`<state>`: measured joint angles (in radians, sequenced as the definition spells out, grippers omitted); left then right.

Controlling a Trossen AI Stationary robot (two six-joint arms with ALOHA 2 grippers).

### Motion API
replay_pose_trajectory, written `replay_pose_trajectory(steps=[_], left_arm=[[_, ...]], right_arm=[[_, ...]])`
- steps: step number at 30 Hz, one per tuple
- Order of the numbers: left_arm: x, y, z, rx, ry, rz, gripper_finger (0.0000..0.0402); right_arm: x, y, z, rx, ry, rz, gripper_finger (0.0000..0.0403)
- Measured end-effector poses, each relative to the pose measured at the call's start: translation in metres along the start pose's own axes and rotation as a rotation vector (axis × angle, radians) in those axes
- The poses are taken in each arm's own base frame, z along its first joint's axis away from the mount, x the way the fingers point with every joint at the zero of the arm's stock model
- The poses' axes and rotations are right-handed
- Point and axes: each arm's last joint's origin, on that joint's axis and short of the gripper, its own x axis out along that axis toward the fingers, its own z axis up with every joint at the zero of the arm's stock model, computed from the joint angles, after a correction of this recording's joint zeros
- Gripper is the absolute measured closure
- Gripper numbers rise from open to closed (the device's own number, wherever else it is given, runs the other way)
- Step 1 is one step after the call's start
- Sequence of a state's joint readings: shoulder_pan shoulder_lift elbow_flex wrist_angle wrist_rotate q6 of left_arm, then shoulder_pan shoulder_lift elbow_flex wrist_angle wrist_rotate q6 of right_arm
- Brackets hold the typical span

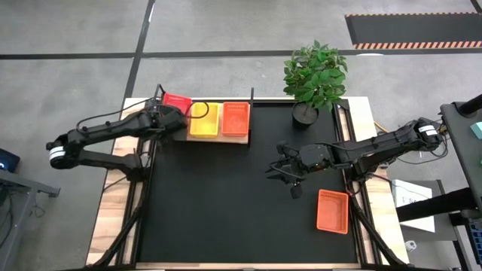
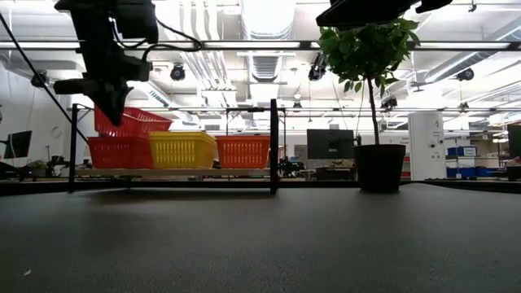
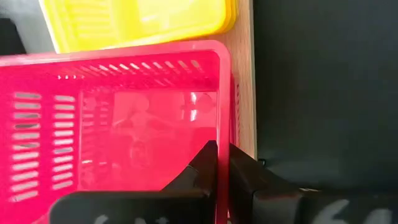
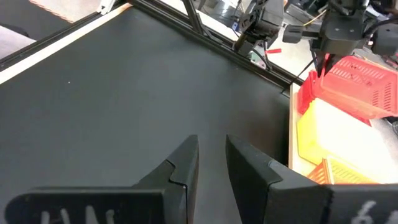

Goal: Stack baskets on shelf by color
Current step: Stack the red bin on top of the other red bins on the shelf

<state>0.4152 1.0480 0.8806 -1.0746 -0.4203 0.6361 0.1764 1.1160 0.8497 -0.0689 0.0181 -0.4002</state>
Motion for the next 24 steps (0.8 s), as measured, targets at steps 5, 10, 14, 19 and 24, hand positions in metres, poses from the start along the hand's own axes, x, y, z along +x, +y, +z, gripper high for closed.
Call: replay_pose_trajectory(steps=[5, 10, 14, 19, 24], left_arm=[[0.0032, 0.002, 0.0012, -0.008, 0.006, 0.006, 0.0402], [0.0034, 0.0034, 0.0029, 0.006, -0.009, 0.016, 0.0402], [0.001, 0.0053, 0.0025, 0.0, -0.022, 0.027, 0.0402], [0.0015, 0.0046, 0.0019, 0.0, -0.024, 0.022, 0.0397], [0.0003, 0.0056, 0.0023, -0.007, -0.029, 0.025, 0.0359]], right_arm=[[0.0, 0.0, 0.0, 0.0, 0.0, 0.0, 0.033], [0.0, 0.0, 0.0, 0.0, 0.0, 0.0, 0.033], [0.0, 0.0, 0.0, 0.011, 0.0, 0.0, 0.033], [0.0, 0.0, -0.0001, 0.011, 0.001, 0.001, 0.033], [0.0, 0.0, -0.0001, 0.01, 0.001, 0.001, 0.033]])
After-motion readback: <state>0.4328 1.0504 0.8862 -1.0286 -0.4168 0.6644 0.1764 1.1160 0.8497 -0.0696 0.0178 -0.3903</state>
